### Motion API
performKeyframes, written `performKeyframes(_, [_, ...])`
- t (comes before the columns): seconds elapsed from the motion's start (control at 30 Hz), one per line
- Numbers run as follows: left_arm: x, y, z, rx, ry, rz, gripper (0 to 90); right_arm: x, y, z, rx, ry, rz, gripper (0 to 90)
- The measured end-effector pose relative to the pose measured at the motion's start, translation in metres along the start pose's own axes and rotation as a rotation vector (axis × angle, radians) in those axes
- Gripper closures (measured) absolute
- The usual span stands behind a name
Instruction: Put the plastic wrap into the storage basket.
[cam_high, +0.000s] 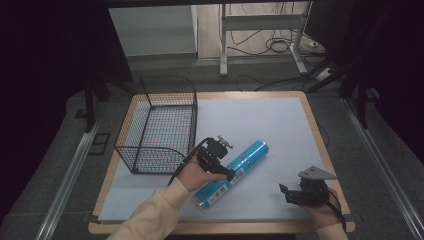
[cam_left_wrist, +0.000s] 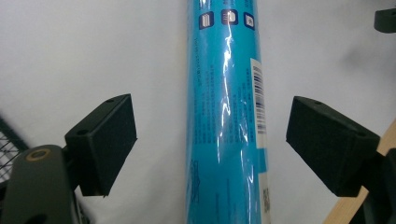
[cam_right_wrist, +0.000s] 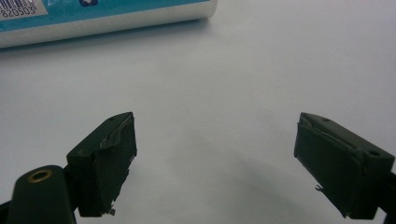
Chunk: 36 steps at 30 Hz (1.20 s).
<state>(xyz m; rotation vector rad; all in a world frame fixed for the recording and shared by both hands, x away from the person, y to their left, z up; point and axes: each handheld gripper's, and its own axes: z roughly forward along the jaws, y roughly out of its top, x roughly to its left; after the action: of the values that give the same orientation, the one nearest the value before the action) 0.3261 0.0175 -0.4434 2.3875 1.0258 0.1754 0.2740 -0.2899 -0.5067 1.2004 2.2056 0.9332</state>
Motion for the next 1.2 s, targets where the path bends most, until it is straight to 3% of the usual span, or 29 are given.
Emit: performKeyframes(1.2, [-0.010, 0.016, 0.049, 0.117, -0.030, 0.021, 15.4, 0.000, -0.001, 0.000, 0.002, -0.003, -0.008, 13.6])
